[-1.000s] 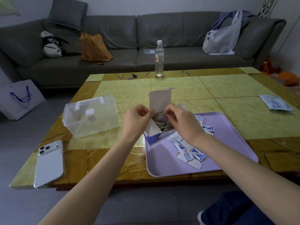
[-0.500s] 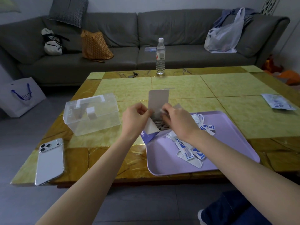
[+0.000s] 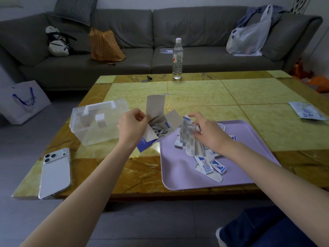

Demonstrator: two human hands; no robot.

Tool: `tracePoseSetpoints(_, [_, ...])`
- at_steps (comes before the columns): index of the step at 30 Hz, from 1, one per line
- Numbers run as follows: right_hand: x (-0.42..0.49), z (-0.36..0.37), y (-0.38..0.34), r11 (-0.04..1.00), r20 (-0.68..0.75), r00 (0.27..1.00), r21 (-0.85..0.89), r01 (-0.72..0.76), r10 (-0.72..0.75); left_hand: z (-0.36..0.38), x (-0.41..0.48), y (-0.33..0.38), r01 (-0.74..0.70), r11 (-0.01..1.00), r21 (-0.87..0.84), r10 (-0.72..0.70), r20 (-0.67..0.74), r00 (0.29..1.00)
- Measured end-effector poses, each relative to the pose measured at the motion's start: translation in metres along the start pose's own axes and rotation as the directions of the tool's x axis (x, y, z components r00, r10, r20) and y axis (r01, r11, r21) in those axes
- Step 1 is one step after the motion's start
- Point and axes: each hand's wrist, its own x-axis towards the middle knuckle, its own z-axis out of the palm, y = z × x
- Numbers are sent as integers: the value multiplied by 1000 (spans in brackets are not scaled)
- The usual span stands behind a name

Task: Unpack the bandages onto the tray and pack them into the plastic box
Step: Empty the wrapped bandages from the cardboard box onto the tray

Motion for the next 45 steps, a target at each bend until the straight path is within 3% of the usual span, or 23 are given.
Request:
tracePoseSetpoints(3, [3, 4, 1, 998, -21, 1000, -67, -12, 10, 1, -2, 3, -10, 1000, -24, 11, 8, 1000])
tracePoseSetpoints(10, [3, -14, 14, 878, -196, 979, -460, -135, 47, 10, -6, 11, -7, 999, -46, 9, 38, 999])
tracePoseSetpoints(16, [-6, -24, 24, 814, -200, 979, -563, -145, 36, 25, -13, 29, -48, 995, -84, 55, 82, 995])
tracePoseSetpoints(20, [-9, -23, 13, 909, -279, 955, -416, -25, -102, 34, -17, 37, -66, 994, -92, 74, 91, 993])
tracePoseSetpoints(23, [-14, -21, -2, 945, -181, 960, -289, 156, -214, 39, -21, 40, -70, 994, -84, 78, 103, 992])
tracePoseSetpoints(27, [-10, -11, -8, 949, -19, 997, -309, 64, -73, 44, -28, 42, -78, 991, -106, 92, 135, 987])
tracePoseSetpoints(33, [-10, -7, -13, 952, -26, 997, -300, 58, -68, 41, -34, 44, -99, 985, -141, 124, 185, 975])
tracePoseSetpoints(38, [-6, -6, -18, 919, 16, 999, -390, 54, -51, 40, -35, 44, -106, 986, -132, 131, 199, 971])
tracePoseSetpoints(45, [-11, -15, -12, 983, -140, 985, -165, 80, -104, 27, -18, 27, -53, 998, -44, 57, 94, 994])
